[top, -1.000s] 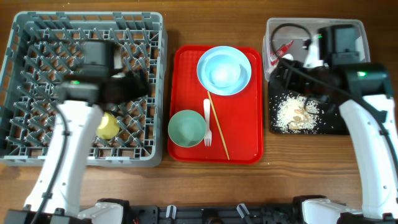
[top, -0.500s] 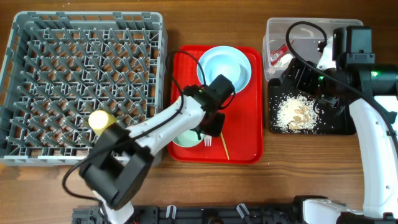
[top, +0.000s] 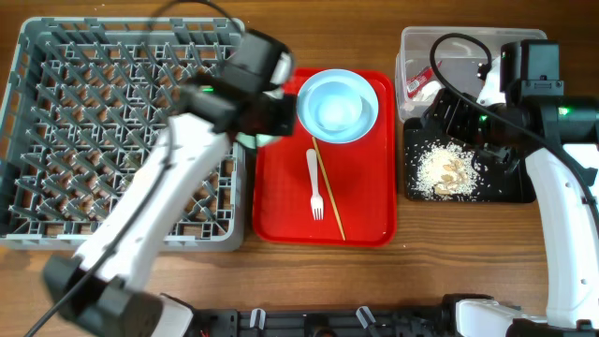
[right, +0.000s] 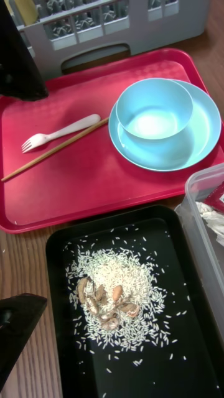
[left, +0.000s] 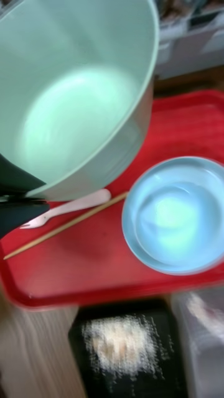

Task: Sort waste into correct bins and load items into the dishwasher rack
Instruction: 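Grasp the pale green bowl rim with the left gripper, then place the green bowl into the dish rack with the left gripper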

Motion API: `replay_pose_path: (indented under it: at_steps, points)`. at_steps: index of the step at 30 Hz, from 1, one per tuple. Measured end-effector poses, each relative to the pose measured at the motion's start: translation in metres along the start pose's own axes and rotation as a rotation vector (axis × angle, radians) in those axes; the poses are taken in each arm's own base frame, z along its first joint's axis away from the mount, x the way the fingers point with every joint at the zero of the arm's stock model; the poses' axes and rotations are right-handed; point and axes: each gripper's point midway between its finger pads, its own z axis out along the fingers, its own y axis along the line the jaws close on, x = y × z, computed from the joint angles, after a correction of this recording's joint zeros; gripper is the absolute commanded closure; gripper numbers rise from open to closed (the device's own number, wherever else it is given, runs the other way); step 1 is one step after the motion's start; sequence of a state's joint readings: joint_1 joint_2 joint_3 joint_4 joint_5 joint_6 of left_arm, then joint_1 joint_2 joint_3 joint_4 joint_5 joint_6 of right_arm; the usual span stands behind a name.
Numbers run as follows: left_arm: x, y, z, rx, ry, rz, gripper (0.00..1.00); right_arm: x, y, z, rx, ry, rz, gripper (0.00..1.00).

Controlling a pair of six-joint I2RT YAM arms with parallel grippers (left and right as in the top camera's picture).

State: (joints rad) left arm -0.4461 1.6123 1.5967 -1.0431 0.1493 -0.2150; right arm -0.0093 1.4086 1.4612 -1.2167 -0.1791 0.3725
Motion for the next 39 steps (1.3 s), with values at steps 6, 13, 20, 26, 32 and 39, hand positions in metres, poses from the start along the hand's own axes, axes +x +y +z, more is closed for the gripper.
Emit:
replay_pose_path:
  at_steps: [6, 13, 20, 26, 32, 39]
  points:
    - [-0.018, 0.072, -0.041, 0.287, -0.044, -0.126, 0.96, 0.000, 0.000, 0.000, 0.000, 0.001, 0.000, 0.00]
    - [-0.017, 0.132, -0.024, 0.593, -0.013, -0.337, 0.96, 0.000, 0.000, 0.000, 0.000, 0.000, 0.000, 0.00]
    - [-0.015, 0.169, -0.001, 0.717, -0.010, -0.485, 0.96, 0.000, 0.000, 0.000, 0.001, 0.002, 0.000, 0.00]
    - [-0.015, 0.176, -0.002, 0.728, -0.021, -0.510, 0.96, 0.000, 0.000, 0.000, 0.001, 0.002, 0.000, 0.00]
    - [-0.030, 0.178, -0.029, 0.878, -0.134, -0.532, 0.96, 0.000, 0.000, 0.000, 0.001, 0.002, 0.000, 0.00]
    - [-0.035, 0.219, -0.042, 0.834, -0.266, -0.508, 0.96, 0.000, 0.000, 0.000, 0.001, 0.002, 0.000, 0.00]
